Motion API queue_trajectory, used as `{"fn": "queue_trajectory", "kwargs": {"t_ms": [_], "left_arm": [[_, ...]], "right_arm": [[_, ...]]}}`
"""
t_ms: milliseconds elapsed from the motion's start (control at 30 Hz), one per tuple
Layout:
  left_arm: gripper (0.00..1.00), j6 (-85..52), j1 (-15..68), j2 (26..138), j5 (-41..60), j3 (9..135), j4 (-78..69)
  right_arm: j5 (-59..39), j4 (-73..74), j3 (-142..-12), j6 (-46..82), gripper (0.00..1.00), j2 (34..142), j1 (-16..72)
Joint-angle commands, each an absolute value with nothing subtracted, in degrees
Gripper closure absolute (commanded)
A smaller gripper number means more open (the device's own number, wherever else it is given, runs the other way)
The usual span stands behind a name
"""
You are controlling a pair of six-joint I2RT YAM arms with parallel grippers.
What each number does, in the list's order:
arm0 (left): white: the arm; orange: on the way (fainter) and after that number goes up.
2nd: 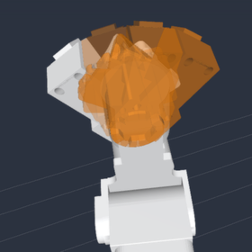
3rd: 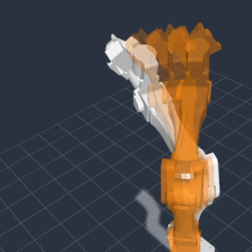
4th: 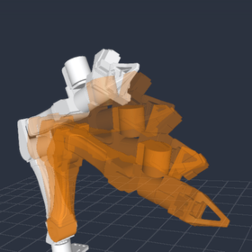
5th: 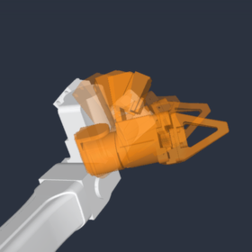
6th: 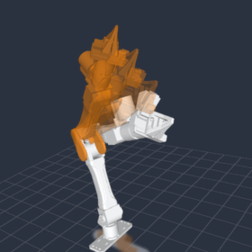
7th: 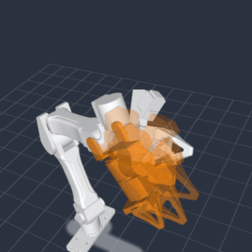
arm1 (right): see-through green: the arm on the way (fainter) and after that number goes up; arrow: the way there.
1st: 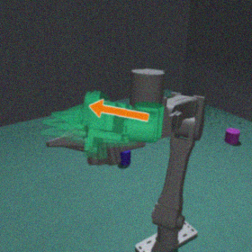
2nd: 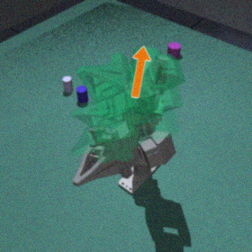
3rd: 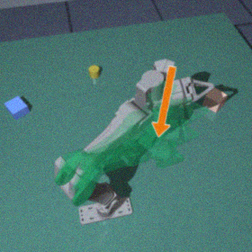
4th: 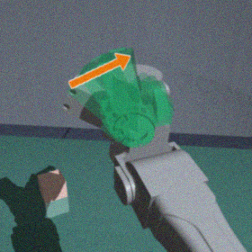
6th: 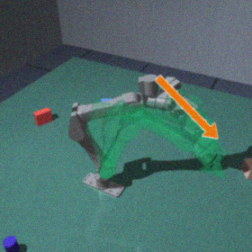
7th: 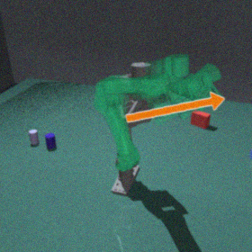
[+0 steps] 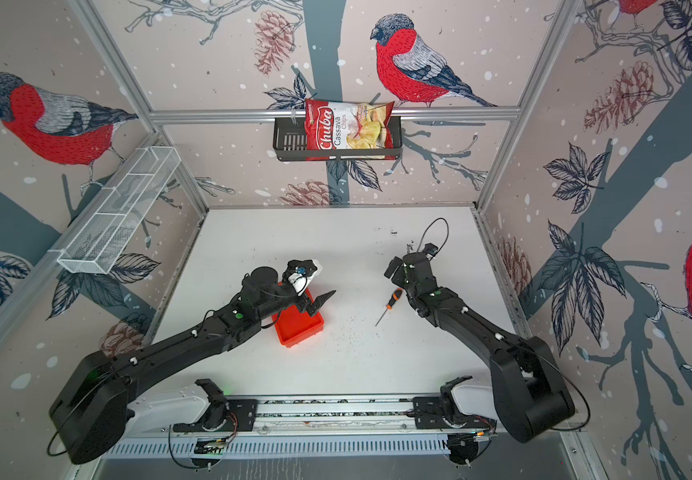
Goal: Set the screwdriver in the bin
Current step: 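Close the right gripper on the orange screwdriver handle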
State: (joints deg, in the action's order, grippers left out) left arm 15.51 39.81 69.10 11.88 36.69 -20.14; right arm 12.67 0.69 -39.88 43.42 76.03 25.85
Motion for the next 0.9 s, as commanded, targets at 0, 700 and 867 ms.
{"fn": "queue_trajectory", "kwargs": {"t_ms": [0,700,867], "left_arm": [[0.02,17.6,40.16,69.81,14.51,37.58,-18.49],[0.02,17.92,40.34,72.4,15.91,37.63,-17.0],[0.02,16.87,40.29,72.61,15.81,37.92,-17.66]], "right_arm": [[15.96,-6.45,-42.12,48.8,0.02,79.48,27.69],[12.68,-13.69,-49.34,54.01,0.64,96.58,27.98],[12.91,-14.06,-49.41,54.05,0.77,95.74,27.6]]}}
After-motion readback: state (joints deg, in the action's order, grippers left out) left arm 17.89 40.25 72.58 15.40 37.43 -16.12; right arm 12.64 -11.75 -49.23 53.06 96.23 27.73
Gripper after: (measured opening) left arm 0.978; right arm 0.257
